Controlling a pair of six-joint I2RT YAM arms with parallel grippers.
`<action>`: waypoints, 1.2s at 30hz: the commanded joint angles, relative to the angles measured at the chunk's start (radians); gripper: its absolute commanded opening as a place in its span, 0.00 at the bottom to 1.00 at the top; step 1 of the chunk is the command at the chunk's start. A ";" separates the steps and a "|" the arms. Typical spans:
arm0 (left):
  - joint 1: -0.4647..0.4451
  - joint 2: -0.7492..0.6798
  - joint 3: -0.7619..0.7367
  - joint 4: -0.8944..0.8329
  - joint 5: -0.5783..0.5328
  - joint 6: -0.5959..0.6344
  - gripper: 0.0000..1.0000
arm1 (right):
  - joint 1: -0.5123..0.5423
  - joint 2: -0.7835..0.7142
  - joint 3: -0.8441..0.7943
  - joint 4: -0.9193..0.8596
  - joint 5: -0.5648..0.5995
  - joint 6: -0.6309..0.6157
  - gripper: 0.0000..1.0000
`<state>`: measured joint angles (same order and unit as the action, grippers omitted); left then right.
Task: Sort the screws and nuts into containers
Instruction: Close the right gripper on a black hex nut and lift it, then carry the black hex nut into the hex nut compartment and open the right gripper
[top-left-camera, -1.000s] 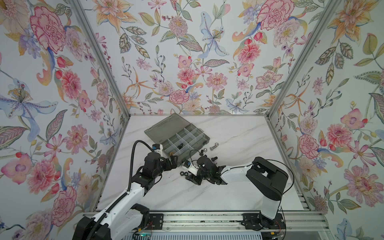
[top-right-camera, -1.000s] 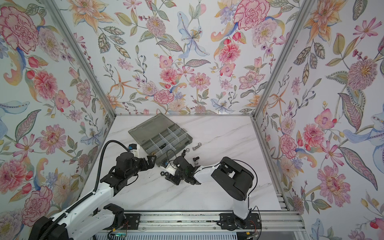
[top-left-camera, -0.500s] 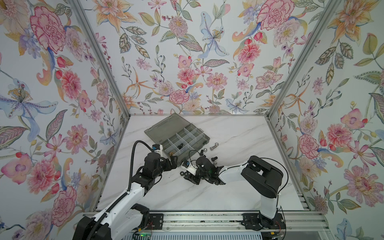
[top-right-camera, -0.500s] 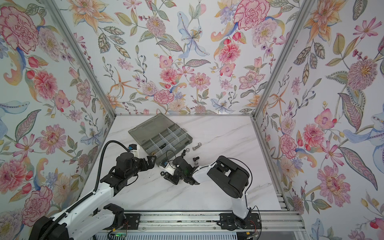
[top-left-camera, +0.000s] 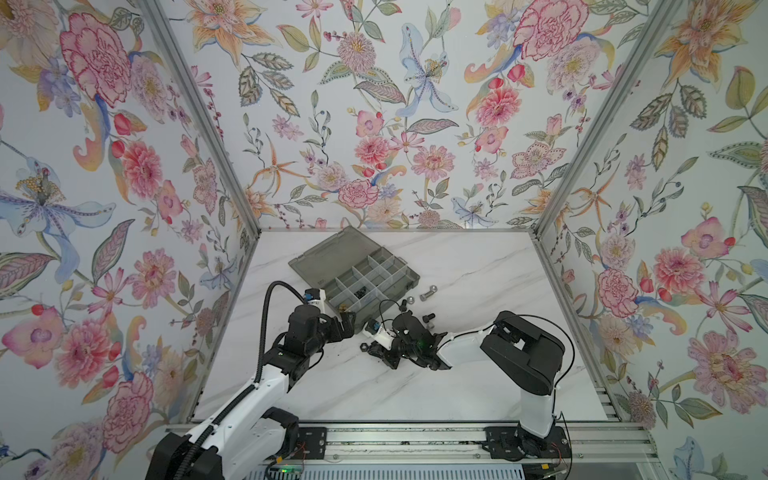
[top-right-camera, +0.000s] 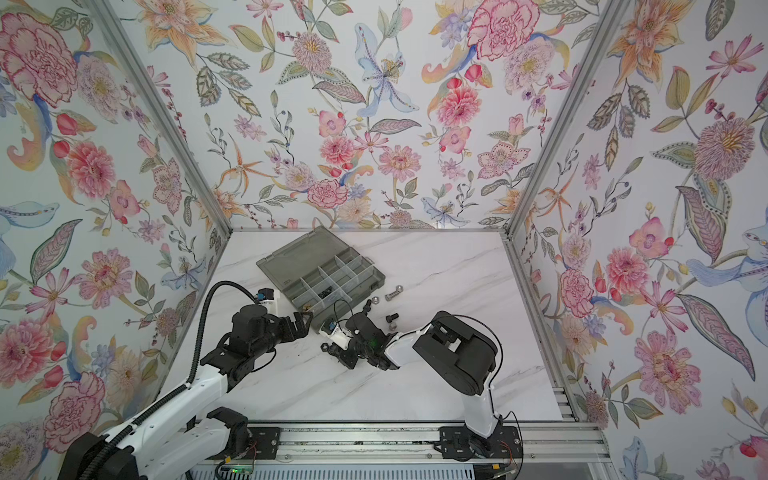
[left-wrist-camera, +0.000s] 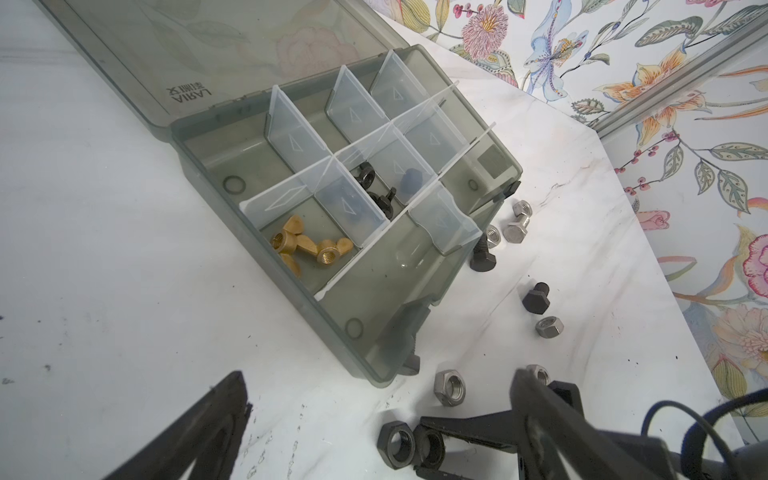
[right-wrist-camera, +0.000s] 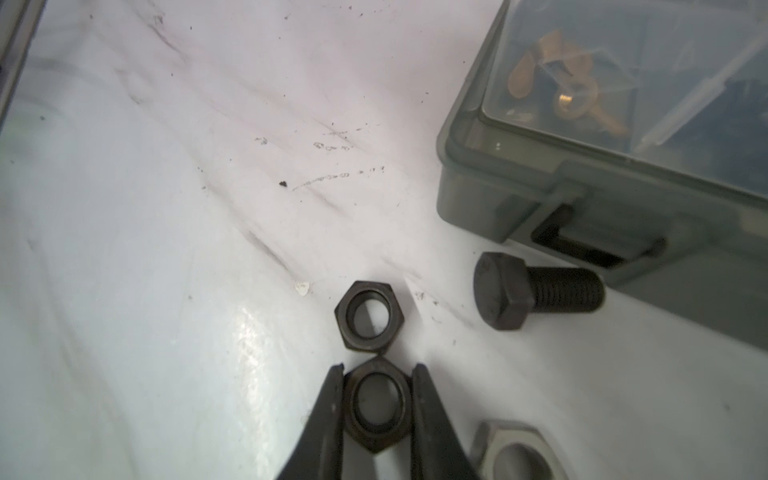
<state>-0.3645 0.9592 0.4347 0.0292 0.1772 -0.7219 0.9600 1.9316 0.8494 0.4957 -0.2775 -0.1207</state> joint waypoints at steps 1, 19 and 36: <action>0.014 -0.002 -0.017 0.001 0.010 0.014 0.99 | -0.012 -0.022 -0.031 -0.023 -0.026 0.014 0.12; 0.016 -0.007 -0.031 0.018 0.031 0.005 0.99 | -0.259 -0.207 0.181 -0.103 -0.171 0.037 0.00; 0.017 -0.034 -0.036 0.004 0.038 0.004 0.99 | -0.363 0.183 0.533 0.004 -0.115 0.201 0.02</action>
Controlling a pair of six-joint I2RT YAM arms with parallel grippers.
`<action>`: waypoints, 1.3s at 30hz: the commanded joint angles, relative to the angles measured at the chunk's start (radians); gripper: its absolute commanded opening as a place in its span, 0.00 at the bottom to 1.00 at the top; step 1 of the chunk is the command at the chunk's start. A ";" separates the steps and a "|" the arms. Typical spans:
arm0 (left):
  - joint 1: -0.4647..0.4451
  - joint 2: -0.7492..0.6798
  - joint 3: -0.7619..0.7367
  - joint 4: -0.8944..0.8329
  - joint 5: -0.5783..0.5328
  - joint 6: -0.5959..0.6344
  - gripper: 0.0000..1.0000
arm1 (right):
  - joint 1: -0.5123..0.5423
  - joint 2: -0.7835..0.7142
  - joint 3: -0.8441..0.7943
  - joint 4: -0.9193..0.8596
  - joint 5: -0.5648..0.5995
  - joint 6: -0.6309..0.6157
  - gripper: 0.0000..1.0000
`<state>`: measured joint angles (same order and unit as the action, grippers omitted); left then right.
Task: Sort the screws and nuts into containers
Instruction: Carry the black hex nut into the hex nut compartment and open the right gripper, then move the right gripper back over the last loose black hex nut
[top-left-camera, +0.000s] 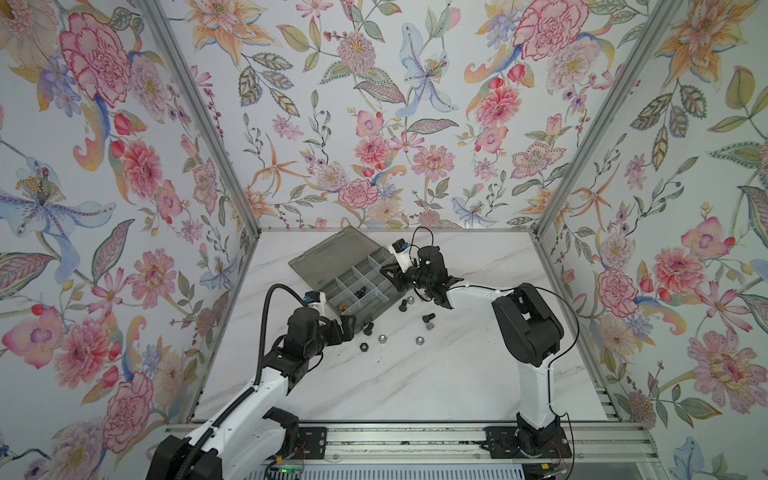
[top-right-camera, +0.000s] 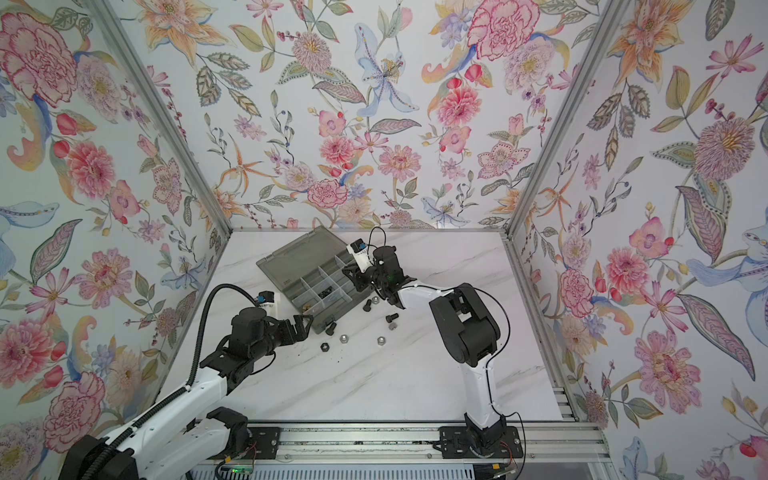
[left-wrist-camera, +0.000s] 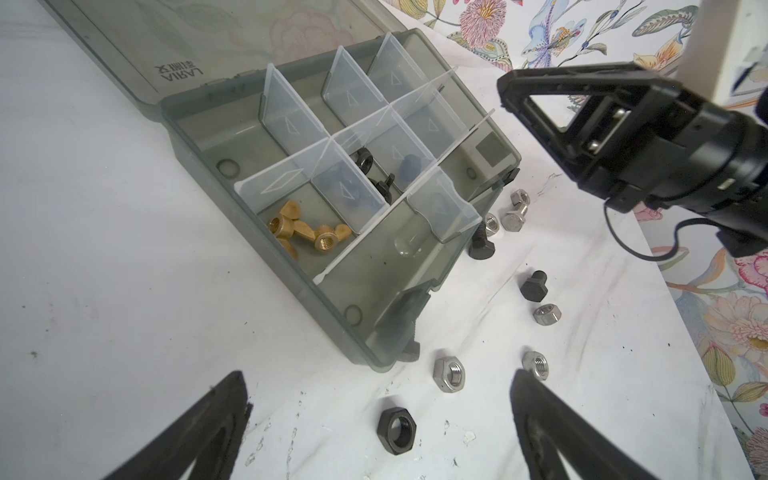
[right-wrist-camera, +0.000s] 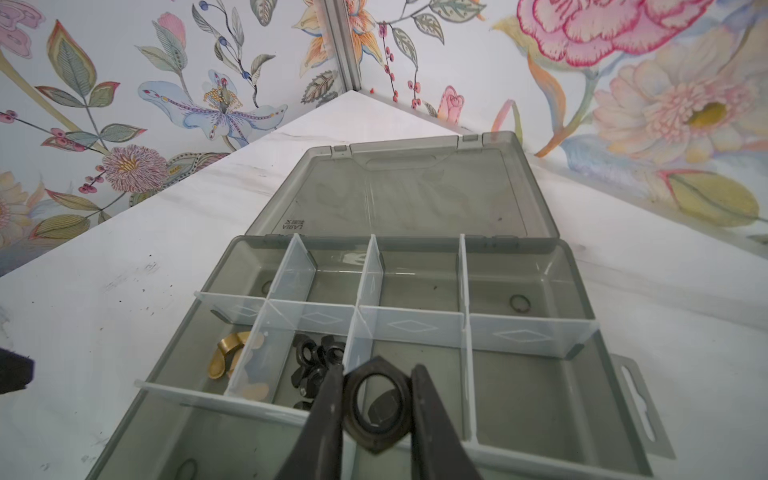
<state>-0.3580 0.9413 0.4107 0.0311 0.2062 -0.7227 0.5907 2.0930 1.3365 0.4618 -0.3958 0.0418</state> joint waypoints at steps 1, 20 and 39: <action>0.010 -0.017 -0.012 -0.001 0.010 0.003 0.99 | 0.007 0.033 0.053 0.036 0.000 0.038 0.02; 0.012 -0.017 -0.019 0.012 0.011 0.000 0.99 | 0.017 0.113 0.098 -0.056 0.025 0.001 0.16; 0.011 -0.024 -0.021 0.009 0.010 -0.002 0.99 | 0.020 0.111 0.121 -0.081 0.010 0.008 0.38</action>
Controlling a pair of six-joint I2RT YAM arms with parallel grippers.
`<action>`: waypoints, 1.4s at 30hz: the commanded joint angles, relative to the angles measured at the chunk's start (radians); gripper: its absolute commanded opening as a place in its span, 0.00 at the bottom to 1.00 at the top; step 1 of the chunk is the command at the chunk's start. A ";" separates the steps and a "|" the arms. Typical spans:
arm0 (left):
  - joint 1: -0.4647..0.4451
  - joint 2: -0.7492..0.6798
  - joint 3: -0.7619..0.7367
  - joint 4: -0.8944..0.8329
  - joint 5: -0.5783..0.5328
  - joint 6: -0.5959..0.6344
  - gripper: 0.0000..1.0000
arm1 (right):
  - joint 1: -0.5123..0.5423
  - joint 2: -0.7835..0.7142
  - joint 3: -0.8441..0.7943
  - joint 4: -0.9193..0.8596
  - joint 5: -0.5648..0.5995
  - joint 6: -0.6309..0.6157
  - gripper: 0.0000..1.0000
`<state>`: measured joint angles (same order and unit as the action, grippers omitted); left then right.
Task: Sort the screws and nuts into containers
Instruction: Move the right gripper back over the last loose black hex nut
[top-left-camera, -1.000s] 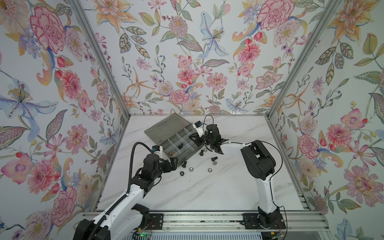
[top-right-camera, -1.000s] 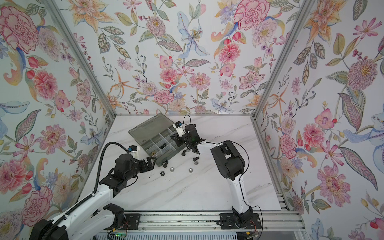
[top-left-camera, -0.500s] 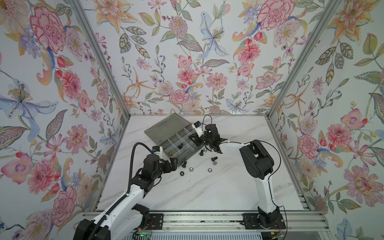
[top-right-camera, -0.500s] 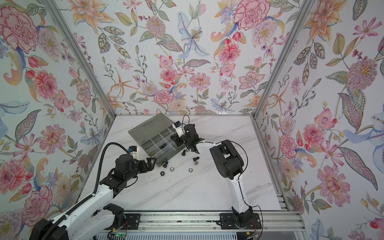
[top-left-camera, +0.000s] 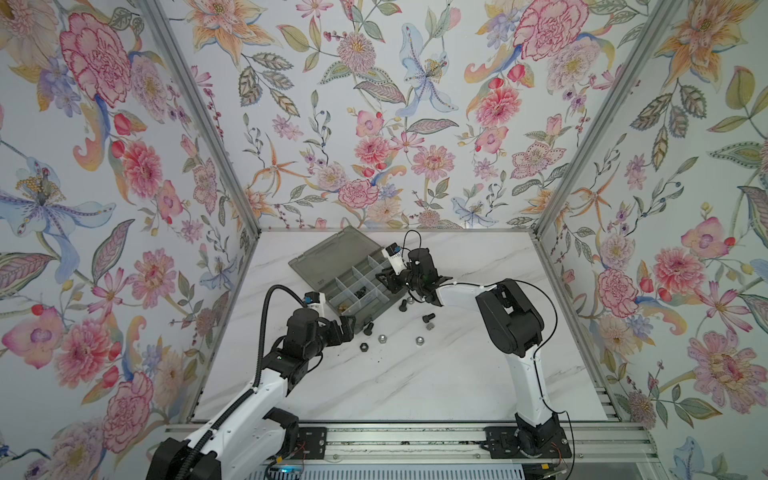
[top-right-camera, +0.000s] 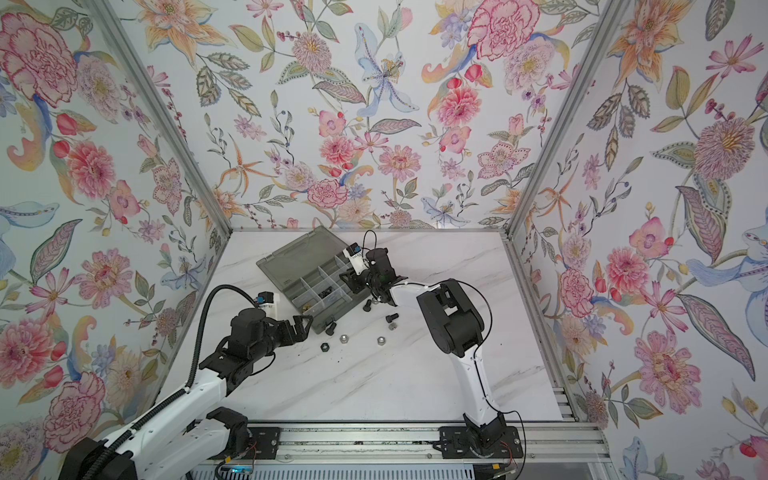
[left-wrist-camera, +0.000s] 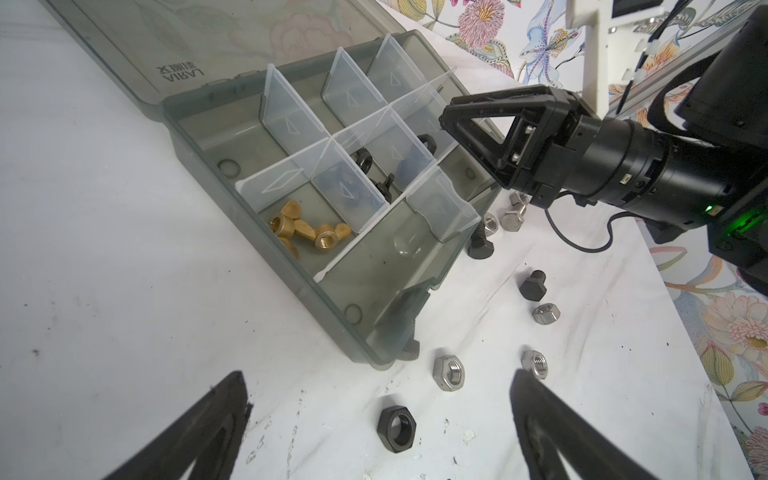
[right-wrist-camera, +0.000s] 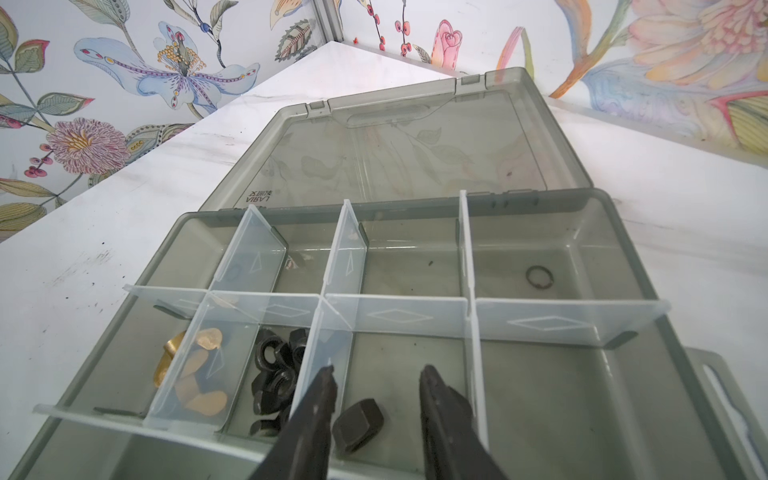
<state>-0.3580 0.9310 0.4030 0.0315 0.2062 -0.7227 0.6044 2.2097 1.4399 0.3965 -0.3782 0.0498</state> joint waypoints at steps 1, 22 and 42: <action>0.010 -0.016 -0.013 0.008 0.010 -0.003 0.99 | 0.006 -0.016 0.015 -0.018 -0.014 0.001 0.38; 0.017 -0.029 -0.021 -0.004 -0.002 0.006 0.99 | 0.120 -0.471 -0.445 0.002 0.027 -0.034 0.46; 0.025 -0.049 -0.030 -0.010 -0.004 -0.011 0.99 | 0.367 -0.469 -0.728 0.265 0.265 0.159 0.56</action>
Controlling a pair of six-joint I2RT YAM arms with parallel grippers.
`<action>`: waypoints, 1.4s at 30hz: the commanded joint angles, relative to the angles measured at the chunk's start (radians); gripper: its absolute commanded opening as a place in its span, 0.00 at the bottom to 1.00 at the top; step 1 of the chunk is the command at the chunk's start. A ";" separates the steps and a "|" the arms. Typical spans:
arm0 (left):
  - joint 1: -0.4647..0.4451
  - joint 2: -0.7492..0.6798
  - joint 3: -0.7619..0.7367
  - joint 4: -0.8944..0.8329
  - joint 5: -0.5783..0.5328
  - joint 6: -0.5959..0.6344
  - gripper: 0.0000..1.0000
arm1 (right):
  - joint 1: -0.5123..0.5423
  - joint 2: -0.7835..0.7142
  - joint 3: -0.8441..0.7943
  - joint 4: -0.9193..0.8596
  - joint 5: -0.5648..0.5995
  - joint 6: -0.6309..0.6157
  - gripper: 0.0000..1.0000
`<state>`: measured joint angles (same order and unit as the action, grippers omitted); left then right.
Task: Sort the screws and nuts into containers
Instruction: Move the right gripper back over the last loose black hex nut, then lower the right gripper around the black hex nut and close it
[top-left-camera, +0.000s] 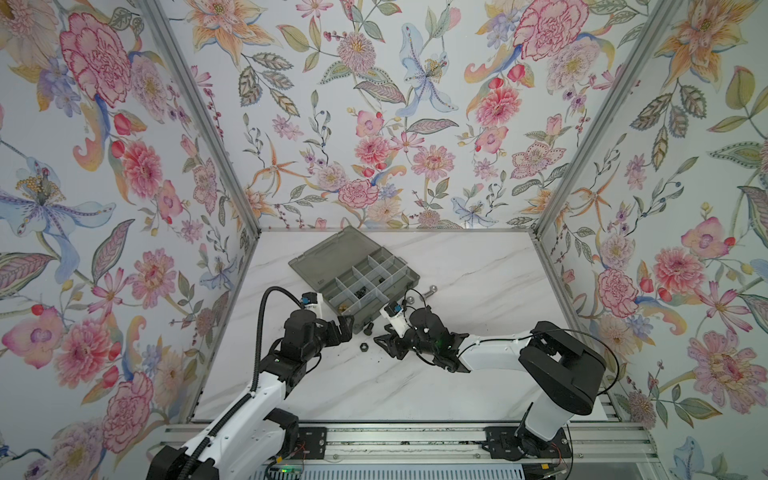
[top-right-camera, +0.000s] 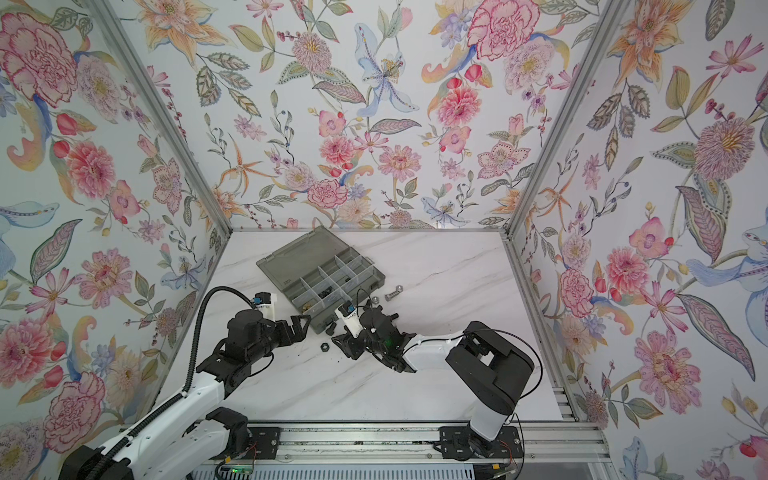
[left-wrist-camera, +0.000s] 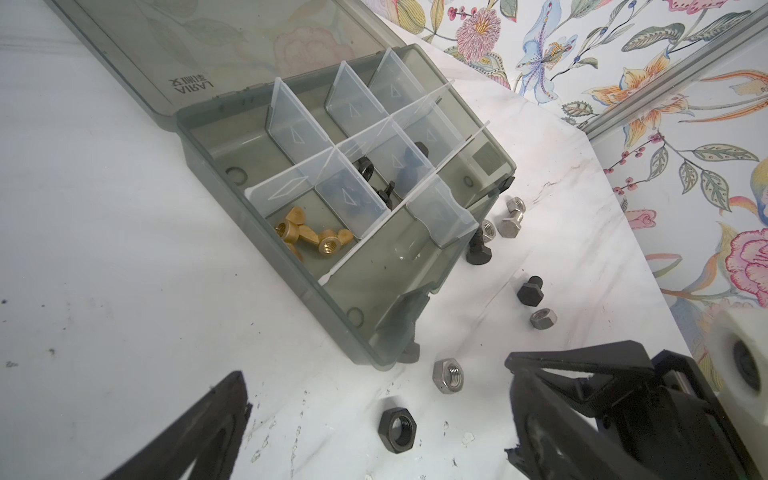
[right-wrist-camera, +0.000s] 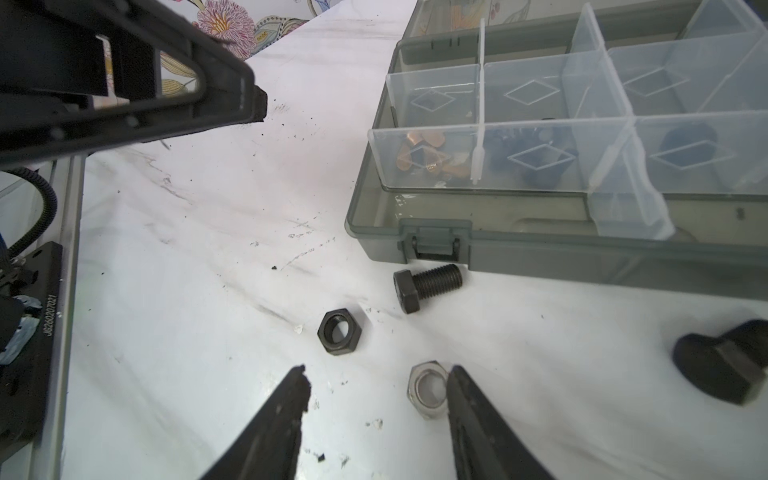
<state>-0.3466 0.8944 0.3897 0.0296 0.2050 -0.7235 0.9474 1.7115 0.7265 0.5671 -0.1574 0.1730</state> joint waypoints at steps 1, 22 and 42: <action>0.015 -0.011 -0.017 -0.008 -0.001 -0.010 0.99 | 0.031 0.039 -0.015 0.105 0.047 0.032 0.56; 0.017 0.005 -0.015 -0.002 0.008 -0.007 0.99 | 0.139 0.219 0.019 0.229 0.136 -0.014 0.54; 0.021 0.005 -0.014 -0.001 0.012 -0.006 0.99 | 0.145 0.359 0.039 0.337 0.140 0.017 0.51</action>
<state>-0.3386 0.8982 0.3882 0.0303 0.2062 -0.7231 1.0874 2.0342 0.7547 0.9154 -0.0319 0.1738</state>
